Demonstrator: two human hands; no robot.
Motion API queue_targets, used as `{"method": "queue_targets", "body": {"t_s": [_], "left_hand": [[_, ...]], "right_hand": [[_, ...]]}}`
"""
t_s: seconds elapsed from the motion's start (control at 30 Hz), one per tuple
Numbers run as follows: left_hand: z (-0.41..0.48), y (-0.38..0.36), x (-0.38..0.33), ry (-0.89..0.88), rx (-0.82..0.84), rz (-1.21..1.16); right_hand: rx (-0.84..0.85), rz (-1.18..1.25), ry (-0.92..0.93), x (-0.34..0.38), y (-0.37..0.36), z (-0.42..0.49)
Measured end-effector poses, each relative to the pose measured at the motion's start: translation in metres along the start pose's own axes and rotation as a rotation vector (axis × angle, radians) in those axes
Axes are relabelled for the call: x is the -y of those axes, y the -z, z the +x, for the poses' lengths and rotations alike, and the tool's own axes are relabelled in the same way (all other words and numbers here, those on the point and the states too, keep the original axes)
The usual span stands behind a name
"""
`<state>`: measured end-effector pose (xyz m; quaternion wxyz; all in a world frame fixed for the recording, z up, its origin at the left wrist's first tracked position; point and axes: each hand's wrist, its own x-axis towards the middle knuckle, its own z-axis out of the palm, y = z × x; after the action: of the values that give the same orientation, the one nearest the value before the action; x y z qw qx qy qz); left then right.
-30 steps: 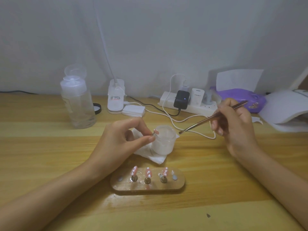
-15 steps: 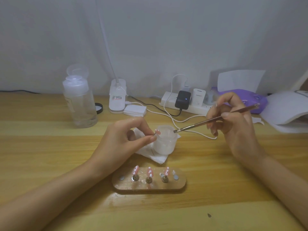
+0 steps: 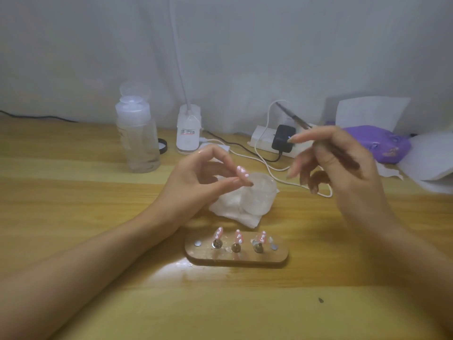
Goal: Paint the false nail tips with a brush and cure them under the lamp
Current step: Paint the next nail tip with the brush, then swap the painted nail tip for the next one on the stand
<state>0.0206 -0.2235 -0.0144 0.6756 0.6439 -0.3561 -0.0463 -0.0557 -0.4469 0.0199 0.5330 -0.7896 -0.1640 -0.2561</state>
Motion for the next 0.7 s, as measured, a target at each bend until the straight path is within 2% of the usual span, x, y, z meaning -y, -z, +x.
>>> {"method": "queue_targets", "body": {"t_s": [0.1, 0.17, 0.37, 0.7], "left_hand": [[0.000, 0.002, -0.001, 0.010, 0.030, -0.098], [0.000, 0.003, -0.002, 0.011, 0.055, -0.141], [0.004, 0.009, 0.002, 0.047, 0.058, -0.214], [0.004, 0.013, 0.002, 0.018, 0.094, -0.274]], "right_hand": [[0.117, -0.229, 0.042, 0.011, -0.017, 0.000], [0.191, -0.295, 0.011, 0.016, -0.026, 0.004], [0.291, -0.204, -0.073, 0.025, -0.040, 0.016], [0.257, -0.084, -0.151, 0.032, -0.049, 0.018]]}}
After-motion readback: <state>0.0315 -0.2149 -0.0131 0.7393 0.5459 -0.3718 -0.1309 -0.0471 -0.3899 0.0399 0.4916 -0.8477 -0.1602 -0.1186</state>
